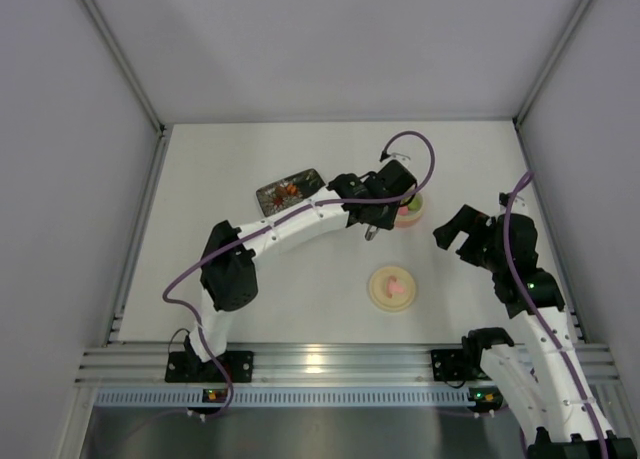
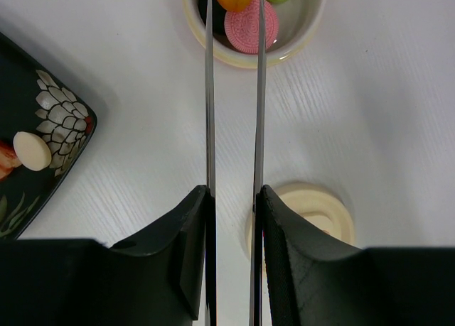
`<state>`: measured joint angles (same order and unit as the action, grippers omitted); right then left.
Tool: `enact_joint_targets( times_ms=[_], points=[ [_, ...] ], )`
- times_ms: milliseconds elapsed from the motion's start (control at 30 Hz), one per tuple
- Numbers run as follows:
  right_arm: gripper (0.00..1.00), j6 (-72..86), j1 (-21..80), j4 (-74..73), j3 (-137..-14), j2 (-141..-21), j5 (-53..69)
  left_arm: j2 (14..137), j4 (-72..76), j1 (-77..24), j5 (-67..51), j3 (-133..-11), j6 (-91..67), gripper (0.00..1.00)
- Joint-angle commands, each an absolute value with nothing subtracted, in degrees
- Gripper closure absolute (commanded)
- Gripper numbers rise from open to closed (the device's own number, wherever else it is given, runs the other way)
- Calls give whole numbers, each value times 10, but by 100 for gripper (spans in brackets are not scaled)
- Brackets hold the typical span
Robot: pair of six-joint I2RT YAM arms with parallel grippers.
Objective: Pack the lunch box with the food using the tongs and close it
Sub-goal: Place the fake food in the packing box.
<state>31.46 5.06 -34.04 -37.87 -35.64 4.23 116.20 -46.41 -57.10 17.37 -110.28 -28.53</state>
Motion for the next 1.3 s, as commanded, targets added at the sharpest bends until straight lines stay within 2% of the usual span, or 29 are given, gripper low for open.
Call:
enact_joint_targets(
  times_ms=[0, 167, 300, 1267],
  points=[
    [1, 305, 41, -333, -391, -351, 34, 1159, -450, -571, 182, -1129, -279, 68],
    [1, 306, 41, -330, -392, -354, 36, 1160, -452, -570, 191, -1130, -278, 62],
    [0, 306, 41, -330, -395, -356, 36, 1160, -451, -567, 193, -1131, -277, 50],
    [0, 306, 41, -326, -394, -361, 39, 1171, -461, -541, 228, -1124, -268, 48]
  ],
)
